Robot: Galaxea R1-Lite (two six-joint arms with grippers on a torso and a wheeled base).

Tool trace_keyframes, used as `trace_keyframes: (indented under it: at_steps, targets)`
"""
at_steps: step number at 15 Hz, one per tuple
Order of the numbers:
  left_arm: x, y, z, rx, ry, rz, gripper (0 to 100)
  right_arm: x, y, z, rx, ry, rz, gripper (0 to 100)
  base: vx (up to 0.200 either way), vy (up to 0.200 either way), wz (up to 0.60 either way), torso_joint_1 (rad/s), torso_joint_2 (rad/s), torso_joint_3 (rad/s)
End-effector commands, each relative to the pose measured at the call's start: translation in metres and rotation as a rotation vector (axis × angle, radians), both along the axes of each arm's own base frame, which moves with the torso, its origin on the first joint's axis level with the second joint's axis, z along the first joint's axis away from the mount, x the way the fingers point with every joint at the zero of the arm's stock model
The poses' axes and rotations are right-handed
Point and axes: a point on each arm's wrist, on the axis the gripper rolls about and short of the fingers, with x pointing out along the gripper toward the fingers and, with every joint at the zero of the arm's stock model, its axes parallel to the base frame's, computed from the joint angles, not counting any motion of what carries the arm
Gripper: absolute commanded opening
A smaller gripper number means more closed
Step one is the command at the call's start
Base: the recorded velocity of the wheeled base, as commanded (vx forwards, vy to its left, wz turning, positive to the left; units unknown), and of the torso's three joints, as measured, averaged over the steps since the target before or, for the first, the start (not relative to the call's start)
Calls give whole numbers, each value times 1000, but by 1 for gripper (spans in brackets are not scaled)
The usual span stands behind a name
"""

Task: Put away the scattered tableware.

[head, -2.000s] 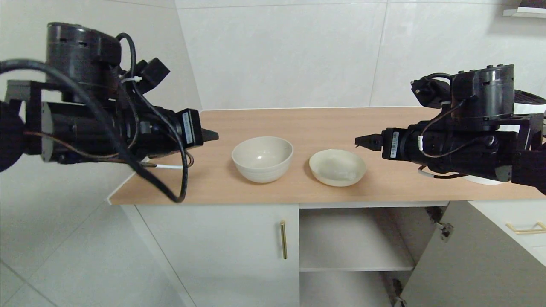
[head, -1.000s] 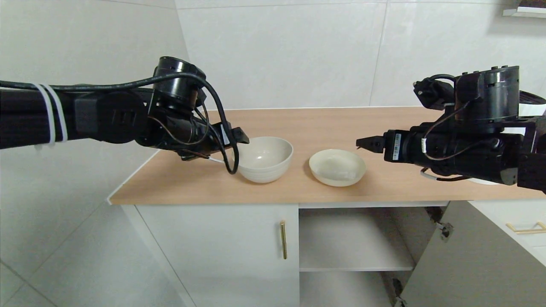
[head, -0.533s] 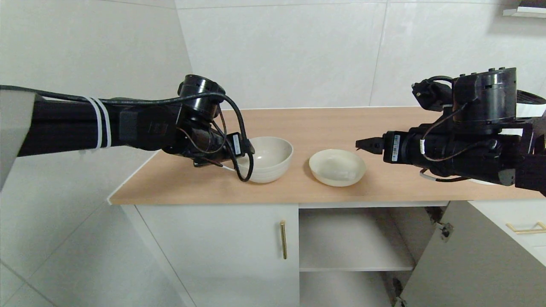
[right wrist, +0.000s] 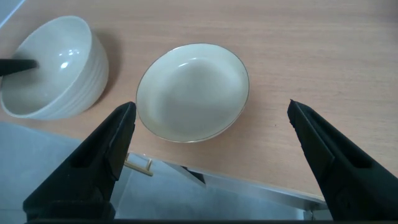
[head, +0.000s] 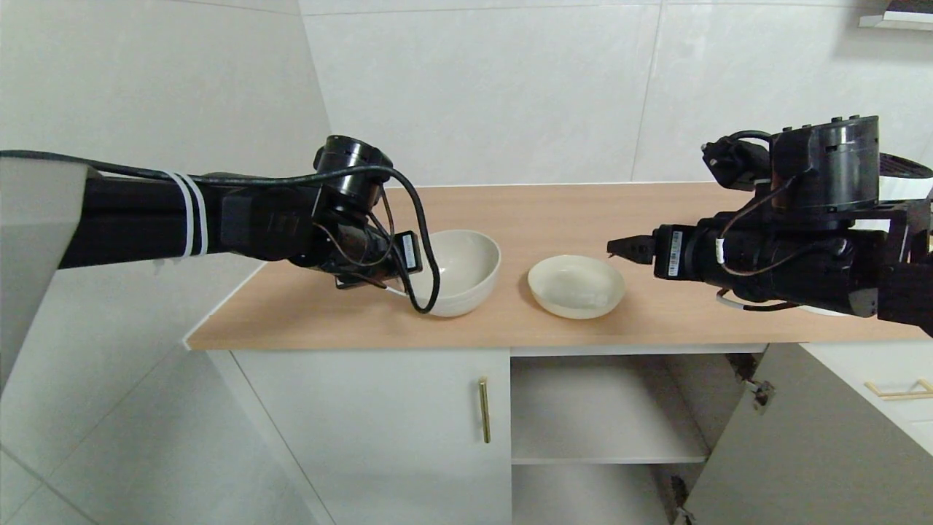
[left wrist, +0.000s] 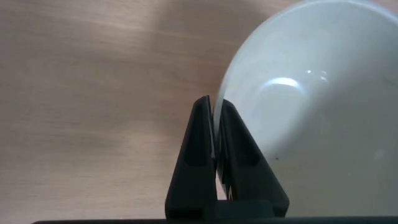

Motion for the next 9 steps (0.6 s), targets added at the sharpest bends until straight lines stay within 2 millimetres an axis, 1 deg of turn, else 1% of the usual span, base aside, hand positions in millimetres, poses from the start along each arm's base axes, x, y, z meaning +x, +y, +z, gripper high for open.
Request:
trace_keyframes:
  at_steps: [1, 3, 4, 5, 6, 7, 8, 9]
  targets:
    - [-13, 4, 20, -28, -41, 7, 0, 5, 3, -5, -17, 25, -6, 100, 0, 0, 0, 0, 0, 0]
    - [-32, 10, 41, -56, -80, 7, 0, 16, 7, -13, -76, 88, -61, 100, 0, 0, 0, 0, 0, 0]
    - [-46, 15, 54, -68, -104, 3, 0, 25, 12, -22, -111, 124, -95, 100, 0, 0, 0, 0, 0, 0]
    - [-59, 18, 66, -81, -131, -5, 0, 38, 18, -33, -108, 157, -123, 100, 0, 0, 0, 0, 0, 0]
    - [-69, 21, 73, -89, -149, -8, 0, 48, 22, -42, -112, 173, -161, 100, 0, 0, 0, 0, 0, 0]
    - [-76, 23, 79, -95, -163, -10, 0, 55, 23, -49, -134, 188, -191, 100, 0, 0, 0, 0, 0, 0]
    - [-78, 24, 81, -98, -168, -12, 0, 58, 24, -52, -142, 193, -201, 100, 0, 0, 0, 0, 0, 0]
    - [-83, 24, 83, -99, -171, -16, 0, 65, 27, -60, -146, 210, -212, 100, 0, 0, 0, 0, 0, 0]
